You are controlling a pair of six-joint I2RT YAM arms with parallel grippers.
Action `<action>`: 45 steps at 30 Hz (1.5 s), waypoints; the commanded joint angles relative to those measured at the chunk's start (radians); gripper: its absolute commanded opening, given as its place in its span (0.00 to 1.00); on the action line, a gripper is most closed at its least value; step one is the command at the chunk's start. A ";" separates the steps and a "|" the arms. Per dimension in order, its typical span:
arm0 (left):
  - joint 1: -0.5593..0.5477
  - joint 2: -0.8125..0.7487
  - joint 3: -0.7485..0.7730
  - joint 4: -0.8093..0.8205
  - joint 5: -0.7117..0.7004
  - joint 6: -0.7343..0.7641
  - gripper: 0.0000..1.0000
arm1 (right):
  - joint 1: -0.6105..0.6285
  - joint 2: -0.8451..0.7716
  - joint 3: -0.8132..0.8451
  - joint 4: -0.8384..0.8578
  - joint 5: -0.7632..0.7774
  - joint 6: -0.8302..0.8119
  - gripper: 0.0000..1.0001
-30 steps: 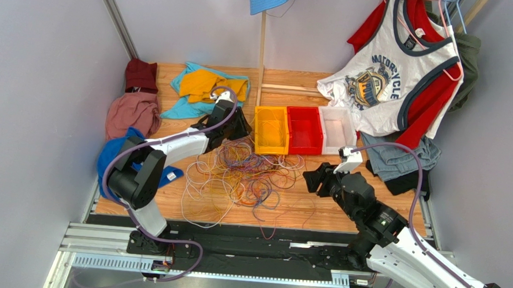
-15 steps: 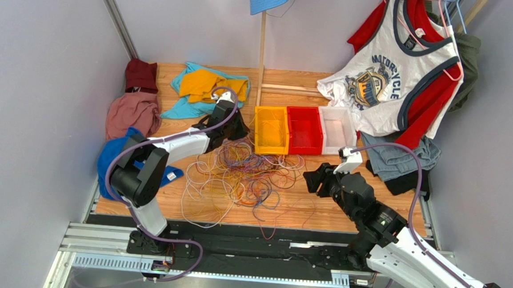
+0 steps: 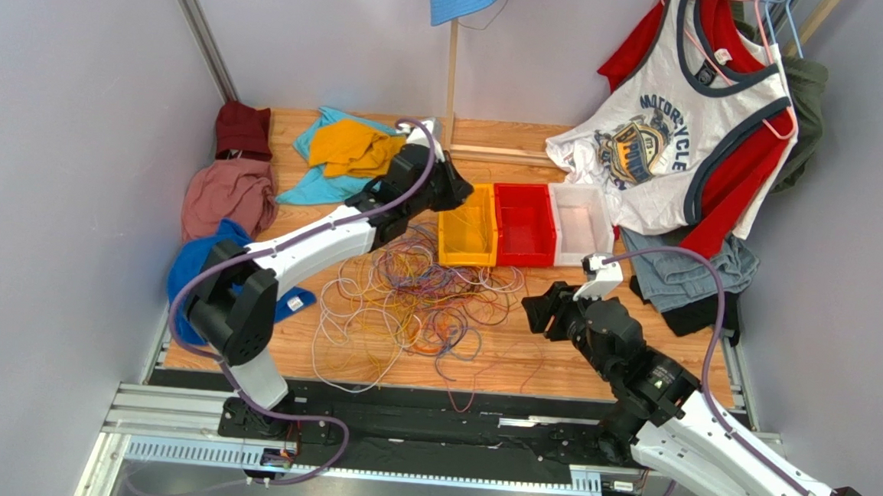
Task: Untangle the cables
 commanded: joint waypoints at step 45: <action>-0.127 0.337 0.270 -0.235 -0.471 0.327 0.58 | 0.005 0.001 -0.001 0.015 0.007 -0.004 0.50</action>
